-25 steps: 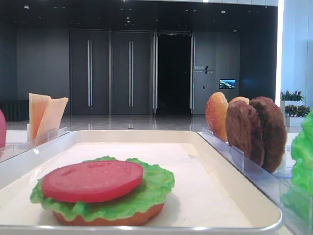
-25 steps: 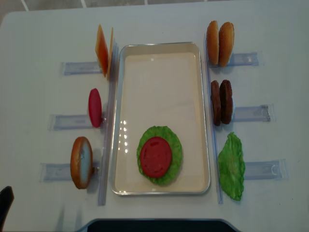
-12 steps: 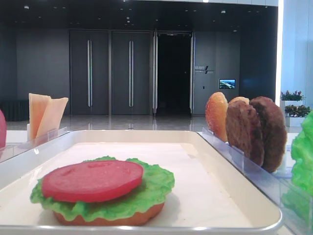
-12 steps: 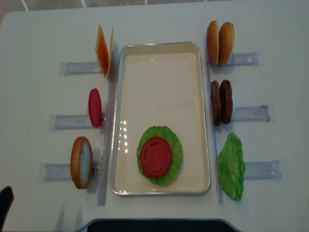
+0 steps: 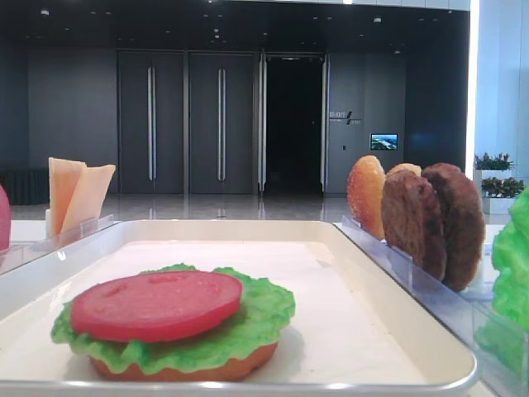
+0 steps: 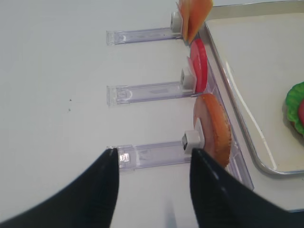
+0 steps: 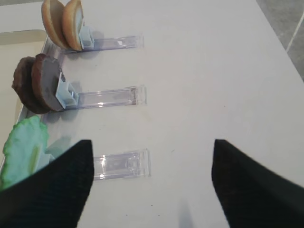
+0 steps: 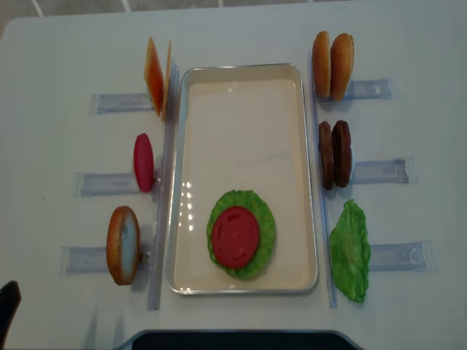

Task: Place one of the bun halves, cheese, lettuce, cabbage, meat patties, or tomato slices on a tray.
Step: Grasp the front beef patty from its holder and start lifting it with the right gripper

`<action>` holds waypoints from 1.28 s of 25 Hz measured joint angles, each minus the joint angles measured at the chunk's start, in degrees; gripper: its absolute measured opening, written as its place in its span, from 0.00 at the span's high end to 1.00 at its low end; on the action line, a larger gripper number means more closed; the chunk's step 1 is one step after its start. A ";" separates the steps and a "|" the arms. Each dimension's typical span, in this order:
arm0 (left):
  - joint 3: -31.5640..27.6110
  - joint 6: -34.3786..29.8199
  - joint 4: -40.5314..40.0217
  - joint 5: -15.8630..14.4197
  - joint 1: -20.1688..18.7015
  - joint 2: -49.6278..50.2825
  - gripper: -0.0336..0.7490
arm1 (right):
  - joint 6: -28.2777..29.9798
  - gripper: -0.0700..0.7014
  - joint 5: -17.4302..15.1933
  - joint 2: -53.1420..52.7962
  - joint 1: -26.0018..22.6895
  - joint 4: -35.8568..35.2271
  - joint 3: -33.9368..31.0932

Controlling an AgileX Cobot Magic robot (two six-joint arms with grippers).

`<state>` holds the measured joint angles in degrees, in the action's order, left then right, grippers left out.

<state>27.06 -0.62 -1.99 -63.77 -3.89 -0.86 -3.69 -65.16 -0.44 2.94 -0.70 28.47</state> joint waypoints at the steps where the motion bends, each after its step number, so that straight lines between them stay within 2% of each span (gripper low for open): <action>1: 0.00 0.00 0.00 0.00 0.00 0.00 0.48 | 0.00 0.23 0.00 0.00 0.00 0.00 0.00; 32: 0.00 0.00 0.00 0.00 0.00 0.00 0.48 | 0.00 0.23 0.00 0.00 0.00 -0.01 0.00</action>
<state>27.06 -0.62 -1.99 -63.77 -3.89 -0.86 -3.69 -65.16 -0.44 2.94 -0.71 28.47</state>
